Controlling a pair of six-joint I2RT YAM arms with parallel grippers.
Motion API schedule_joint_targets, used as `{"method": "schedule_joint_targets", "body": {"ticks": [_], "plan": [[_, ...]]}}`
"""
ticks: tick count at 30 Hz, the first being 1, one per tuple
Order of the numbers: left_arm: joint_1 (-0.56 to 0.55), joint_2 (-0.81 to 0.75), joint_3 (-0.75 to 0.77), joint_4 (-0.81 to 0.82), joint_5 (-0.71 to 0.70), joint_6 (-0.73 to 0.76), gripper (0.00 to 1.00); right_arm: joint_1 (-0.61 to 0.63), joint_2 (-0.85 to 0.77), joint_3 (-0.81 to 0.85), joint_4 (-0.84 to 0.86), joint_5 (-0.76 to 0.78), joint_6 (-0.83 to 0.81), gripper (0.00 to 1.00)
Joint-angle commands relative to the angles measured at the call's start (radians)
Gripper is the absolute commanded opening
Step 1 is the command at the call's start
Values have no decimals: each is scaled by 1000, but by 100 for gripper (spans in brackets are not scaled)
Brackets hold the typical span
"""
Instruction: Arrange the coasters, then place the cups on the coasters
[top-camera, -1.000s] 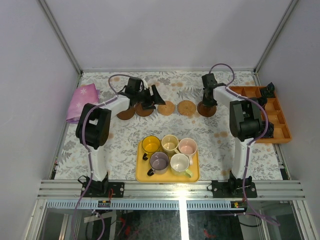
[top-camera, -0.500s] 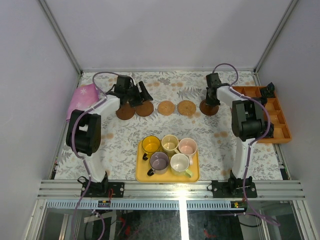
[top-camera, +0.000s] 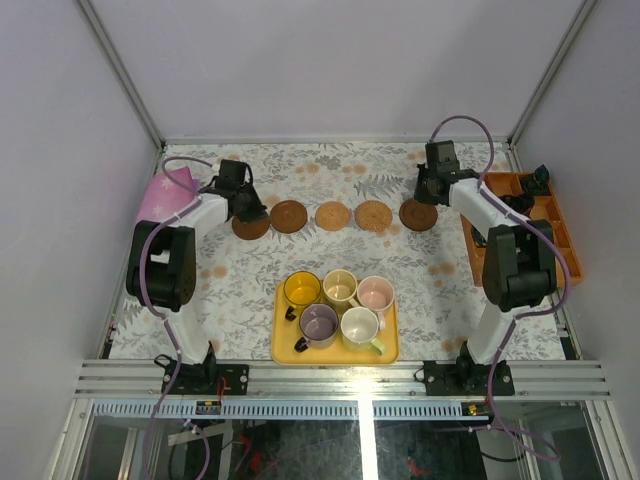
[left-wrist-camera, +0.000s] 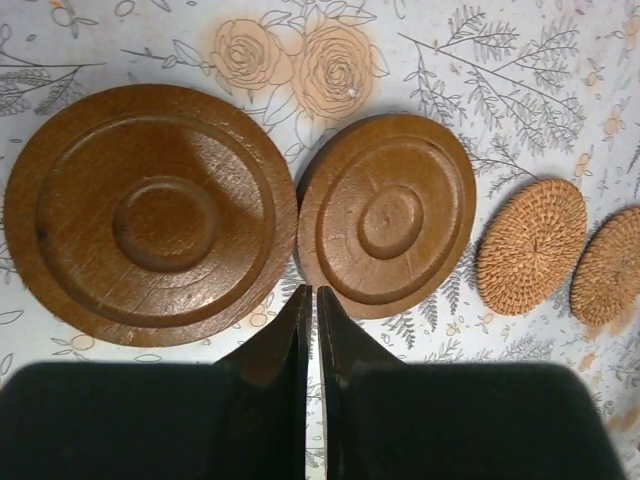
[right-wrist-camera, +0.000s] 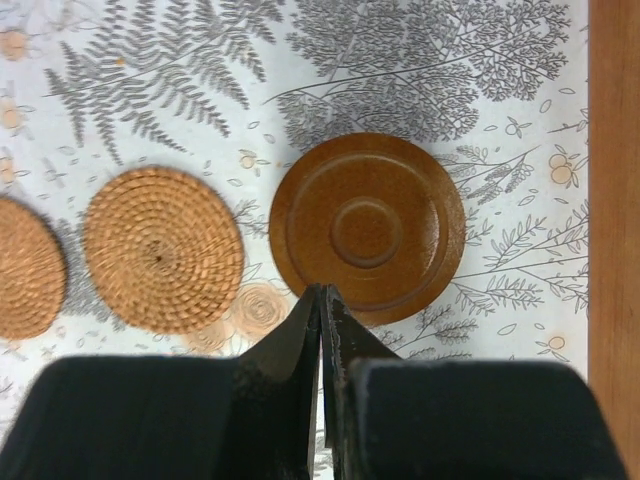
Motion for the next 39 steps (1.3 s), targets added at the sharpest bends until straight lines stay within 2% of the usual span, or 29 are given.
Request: {"method": "schedule_joint_targets", "body": {"ticks": [1, 8, 16, 25, 39], "plan": [[19, 9, -5, -27, -73, -20, 0, 10, -79, -30, 48, -66, -8, 1], [54, 48, 1, -81, -165, -25, 0, 17, -127, -51, 56, -107, 0, 1], [94, 114, 19, -72, -195, -8, 0, 37, -135, -58, 56, -121, -2, 1], [118, 217, 96, -79, -186, -8, 0, 45, -128, -51, 48, -117, 2, 1], [165, 261, 152, -84, -143, -1, 0, 47, -99, -19, 32, -113, -7, 1]]}}
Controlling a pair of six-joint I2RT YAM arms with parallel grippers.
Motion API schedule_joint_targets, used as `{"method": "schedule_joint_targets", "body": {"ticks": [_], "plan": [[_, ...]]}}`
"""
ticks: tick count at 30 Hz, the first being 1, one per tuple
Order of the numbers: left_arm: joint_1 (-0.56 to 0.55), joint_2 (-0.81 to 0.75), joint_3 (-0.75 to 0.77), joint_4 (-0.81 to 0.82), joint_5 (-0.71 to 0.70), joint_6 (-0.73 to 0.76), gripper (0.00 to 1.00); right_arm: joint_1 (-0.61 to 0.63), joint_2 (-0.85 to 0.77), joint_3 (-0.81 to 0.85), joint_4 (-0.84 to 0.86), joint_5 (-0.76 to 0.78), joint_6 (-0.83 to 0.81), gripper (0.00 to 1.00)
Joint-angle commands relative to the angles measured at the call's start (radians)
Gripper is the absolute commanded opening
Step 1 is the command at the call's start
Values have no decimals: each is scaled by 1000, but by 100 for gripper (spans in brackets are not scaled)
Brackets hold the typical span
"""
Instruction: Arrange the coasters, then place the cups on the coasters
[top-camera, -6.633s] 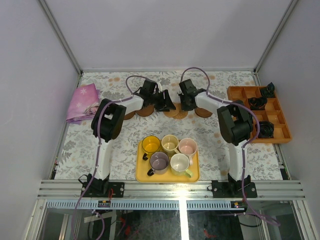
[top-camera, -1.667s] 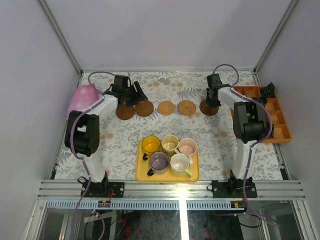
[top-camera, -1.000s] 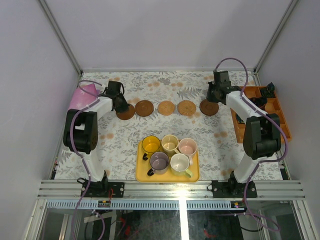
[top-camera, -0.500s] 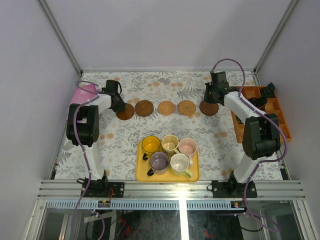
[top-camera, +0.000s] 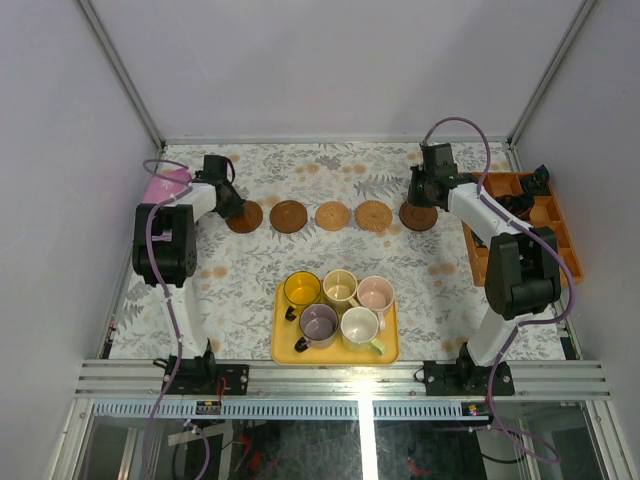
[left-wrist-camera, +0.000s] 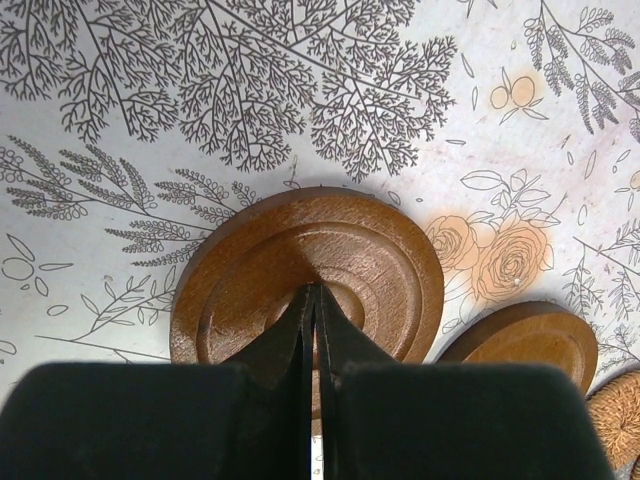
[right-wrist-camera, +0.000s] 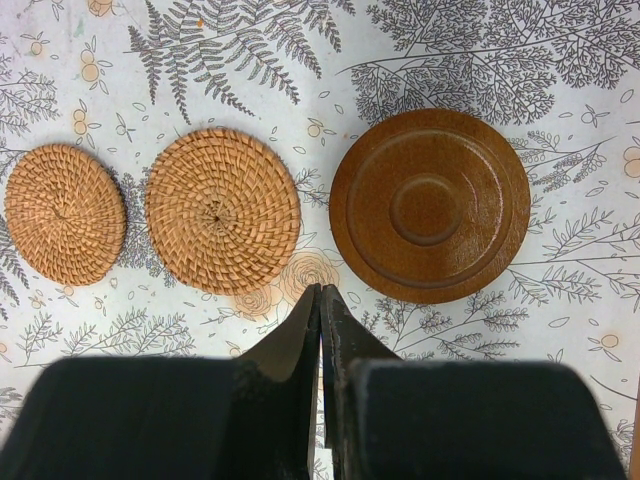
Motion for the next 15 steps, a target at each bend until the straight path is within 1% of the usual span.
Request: {"method": "schedule_joint_targets", "body": {"ticks": [1, 6, 10, 15], "plan": [[14, 54, 0, -29, 10, 17, 0, 11, -18, 38, 9, -10, -8, 1], [14, 28, -13, -5, 80, 17, 0, 11, -19, 41, 11, -6, -12, 2], [12, -19, -18, 2, 137, 14, 2, 11, -22, 43, 13, -4, -12, 4], [10, -95, -8, 4, 175, 6, 8, 11, -31, 39, 17, -1, -16, 7]]}}
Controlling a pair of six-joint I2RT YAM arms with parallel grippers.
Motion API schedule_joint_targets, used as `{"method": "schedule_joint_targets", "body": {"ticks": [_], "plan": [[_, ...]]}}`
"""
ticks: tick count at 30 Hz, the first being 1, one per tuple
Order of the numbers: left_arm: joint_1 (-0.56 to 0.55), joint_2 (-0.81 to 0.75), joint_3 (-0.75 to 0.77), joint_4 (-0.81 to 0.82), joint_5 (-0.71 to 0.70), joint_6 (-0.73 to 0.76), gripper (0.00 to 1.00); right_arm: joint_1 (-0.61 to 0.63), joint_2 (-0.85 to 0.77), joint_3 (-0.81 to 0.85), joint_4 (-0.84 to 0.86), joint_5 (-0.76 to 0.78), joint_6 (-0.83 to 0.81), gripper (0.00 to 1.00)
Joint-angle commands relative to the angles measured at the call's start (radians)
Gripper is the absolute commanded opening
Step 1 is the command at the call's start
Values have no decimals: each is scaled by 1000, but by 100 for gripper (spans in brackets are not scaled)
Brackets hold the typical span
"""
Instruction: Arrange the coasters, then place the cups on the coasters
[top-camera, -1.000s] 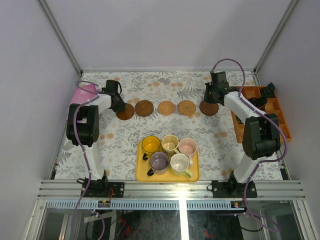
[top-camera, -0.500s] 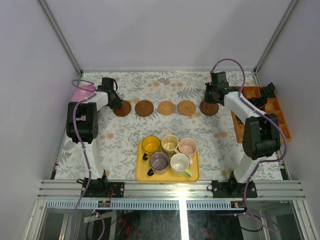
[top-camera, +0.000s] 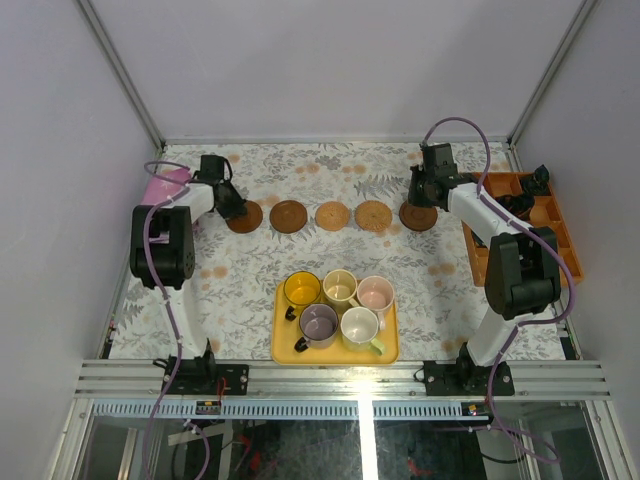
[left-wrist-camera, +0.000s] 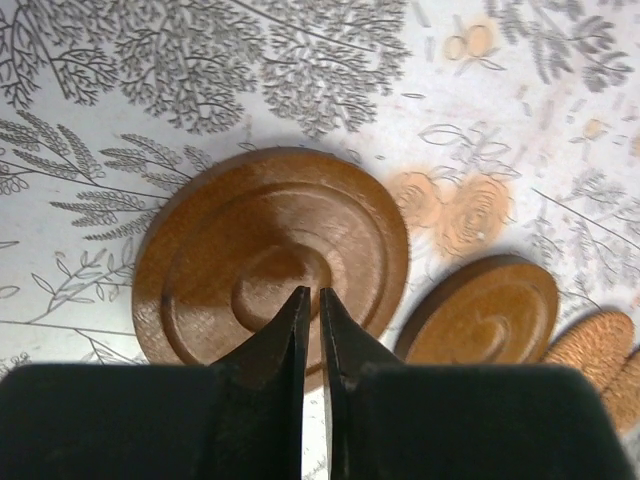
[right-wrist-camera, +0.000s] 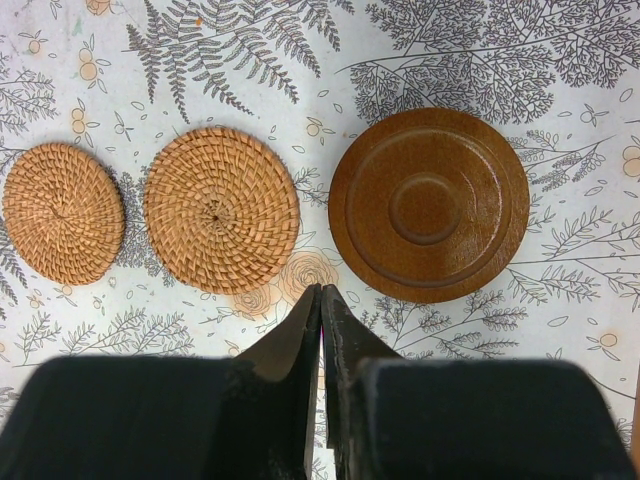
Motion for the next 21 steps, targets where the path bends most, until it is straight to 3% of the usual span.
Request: {"method": "schedule_joint_targets", "body": {"ticks": [1, 11, 17, 21], "plan": [[0, -93, 5, 9, 56, 4, 8, 12, -35, 36, 22, -2, -14, 8], [-1, -154, 8, 5, 67, 12, 12, 11, -67, 9, 37, 2, -19, 15], [-20, -183, -46, 73, 157, 23, 15, 12, -91, -25, 31, 19, -22, 46], [-66, -217, -72, 97, 182, 60, 37, 12, -123, -46, 17, 25, -28, 58]]}}
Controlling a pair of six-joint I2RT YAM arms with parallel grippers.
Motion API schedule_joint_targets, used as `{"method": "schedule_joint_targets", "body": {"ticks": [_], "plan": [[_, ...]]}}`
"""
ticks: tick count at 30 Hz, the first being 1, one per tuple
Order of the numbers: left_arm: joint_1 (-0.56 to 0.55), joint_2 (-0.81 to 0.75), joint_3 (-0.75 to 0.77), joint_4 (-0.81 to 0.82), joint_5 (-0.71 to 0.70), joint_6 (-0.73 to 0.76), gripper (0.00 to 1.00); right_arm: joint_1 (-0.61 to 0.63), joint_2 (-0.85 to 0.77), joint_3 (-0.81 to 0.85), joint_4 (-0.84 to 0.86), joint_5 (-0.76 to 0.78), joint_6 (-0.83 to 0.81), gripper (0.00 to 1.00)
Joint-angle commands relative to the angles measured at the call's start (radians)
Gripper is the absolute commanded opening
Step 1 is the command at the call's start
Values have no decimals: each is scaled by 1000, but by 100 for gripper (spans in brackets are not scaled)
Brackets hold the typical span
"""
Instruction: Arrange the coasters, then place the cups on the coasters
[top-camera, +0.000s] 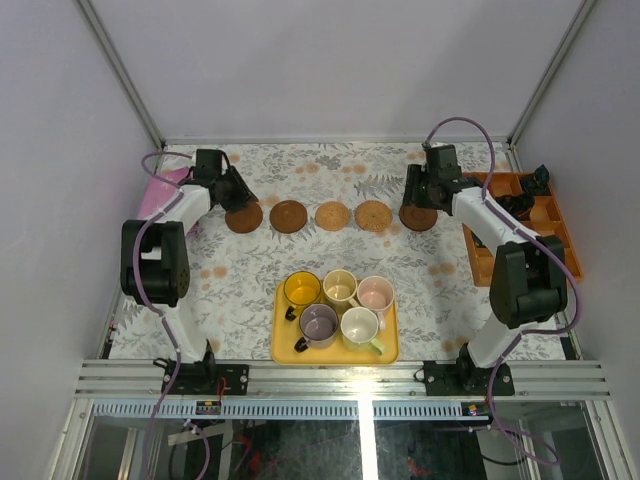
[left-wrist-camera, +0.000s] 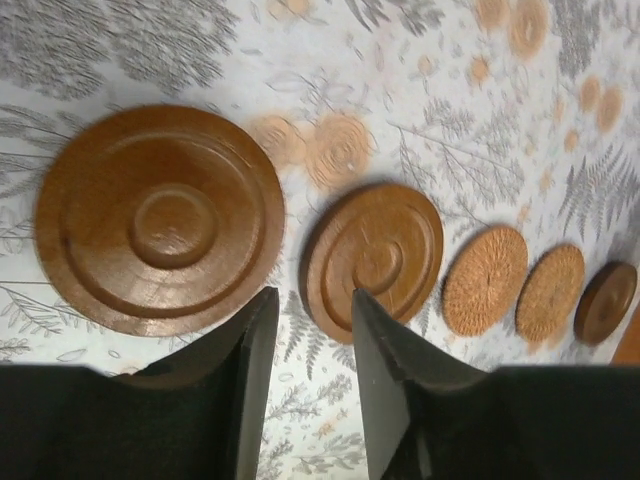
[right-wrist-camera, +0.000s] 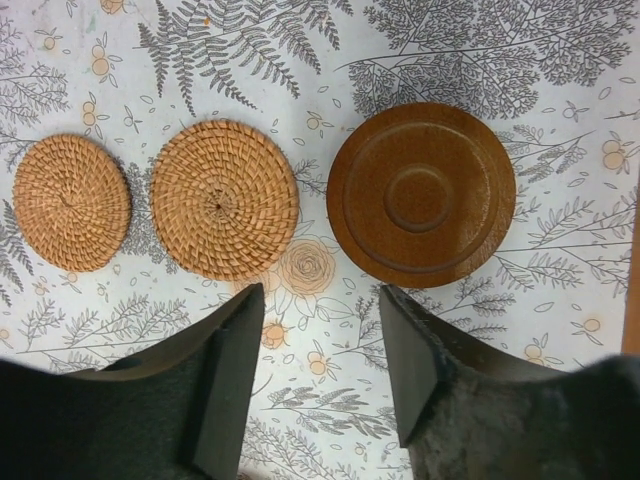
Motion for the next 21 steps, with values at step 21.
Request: {"method": "schedule_joint_targets", "body": {"ticks": [21], "plan": [[-124, -321, -272, 148, 53, 105, 68, 12, -238, -151, -39, 27, -20, 62]]}}
